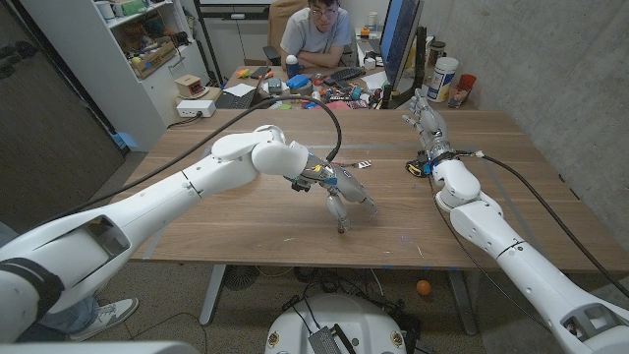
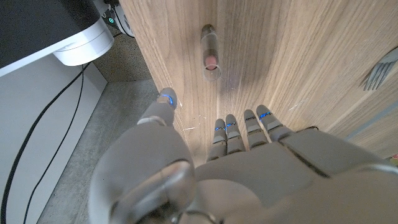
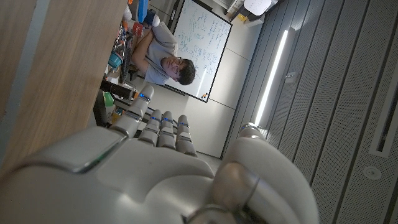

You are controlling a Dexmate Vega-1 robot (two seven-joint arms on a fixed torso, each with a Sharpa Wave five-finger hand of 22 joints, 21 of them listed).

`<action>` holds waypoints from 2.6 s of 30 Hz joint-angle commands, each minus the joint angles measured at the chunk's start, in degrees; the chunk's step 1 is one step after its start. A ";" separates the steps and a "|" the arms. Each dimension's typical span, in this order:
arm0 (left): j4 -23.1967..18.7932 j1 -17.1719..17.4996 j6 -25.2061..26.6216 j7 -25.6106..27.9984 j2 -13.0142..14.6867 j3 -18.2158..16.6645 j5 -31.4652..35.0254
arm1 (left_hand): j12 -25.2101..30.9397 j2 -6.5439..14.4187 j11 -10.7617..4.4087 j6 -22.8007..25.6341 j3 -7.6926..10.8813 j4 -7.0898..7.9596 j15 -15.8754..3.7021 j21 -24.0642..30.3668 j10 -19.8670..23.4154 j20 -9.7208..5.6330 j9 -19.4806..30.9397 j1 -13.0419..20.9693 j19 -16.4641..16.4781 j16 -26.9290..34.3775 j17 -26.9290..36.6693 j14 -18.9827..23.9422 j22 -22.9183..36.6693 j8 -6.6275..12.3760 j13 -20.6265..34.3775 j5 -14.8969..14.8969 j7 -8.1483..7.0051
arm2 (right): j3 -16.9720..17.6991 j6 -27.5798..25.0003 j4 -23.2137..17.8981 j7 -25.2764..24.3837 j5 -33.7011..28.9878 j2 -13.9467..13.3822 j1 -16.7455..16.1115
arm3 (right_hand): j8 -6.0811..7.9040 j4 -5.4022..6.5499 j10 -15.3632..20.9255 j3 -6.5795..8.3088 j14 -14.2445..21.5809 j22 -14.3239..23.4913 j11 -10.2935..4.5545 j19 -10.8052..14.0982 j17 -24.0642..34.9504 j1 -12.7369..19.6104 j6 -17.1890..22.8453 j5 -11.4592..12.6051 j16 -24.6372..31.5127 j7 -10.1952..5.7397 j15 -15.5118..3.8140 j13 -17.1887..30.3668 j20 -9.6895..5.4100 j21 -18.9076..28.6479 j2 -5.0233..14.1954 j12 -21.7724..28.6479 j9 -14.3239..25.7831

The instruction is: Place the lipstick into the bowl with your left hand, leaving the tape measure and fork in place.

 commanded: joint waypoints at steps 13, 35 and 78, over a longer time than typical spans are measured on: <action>-2.62 5.90 4.26 -0.13 4.17 -3.01 -0.38 | 0.58 -0.09 0.76 1.70 0.07 0.16 0.86 -0.61 1.48 2.52 0.22 2.28 1.90 0.22 0.25 1.05 0.27 0.63 0.47 -0.19 0.46 | -0.16 -0.54 1.17 1.09 0.90 -0.77 -0.61 | -0.10 -0.10 0.55 -0.15 0.22 0.16 0.53 0.50 -0.07 -0.21 0.35 0.58 0.42 0.26 1.08 0.12 0.32 -0.76 0.43 -0.20 0.21; 4.92 14.74 8.66 21.00 0.11 -6.49 -9.68 | 19.95 0.64 -5.72 56.40 7.17 -0.50 -11.67 25.20 46.64 -10.31 10.41 51.05 62.13 19.52 8.69 52.15 0.40 24.72 19.10 15.26 3.13 | 7.34 2.06 -6.59 -4.72 1.09 -4.75 -13.23 | -0.06 -0.14 0.90 -0.46 0.56 0.18 0.86 0.76 -0.31 -0.51 0.59 0.47 0.52 0.38 1.68 0.14 0.80 -1.32 0.21 -0.35 0.21; -8.92 10.75 22.25 13.04 5.79 -7.63 -12.72 | 19.83 -1.30 -8.17 54.92 8.65 0.05 -13.45 27.04 45.90 -9.25 10.08 49.05 57.68 20.99 17.15 50.77 0.01 24.87 29.41 22.67 -0.34 | 5.13 -0.52 -5.92 -2.57 1.11 -3.98 -8.93 | -0.07 -0.14 1.44 -0.88 1.05 0.21 0.70 1.48 -0.65 -1.06 0.62 0.28 0.69 0.43 1.75 0.19 0.89 -2.34 0.26 -0.57 0.21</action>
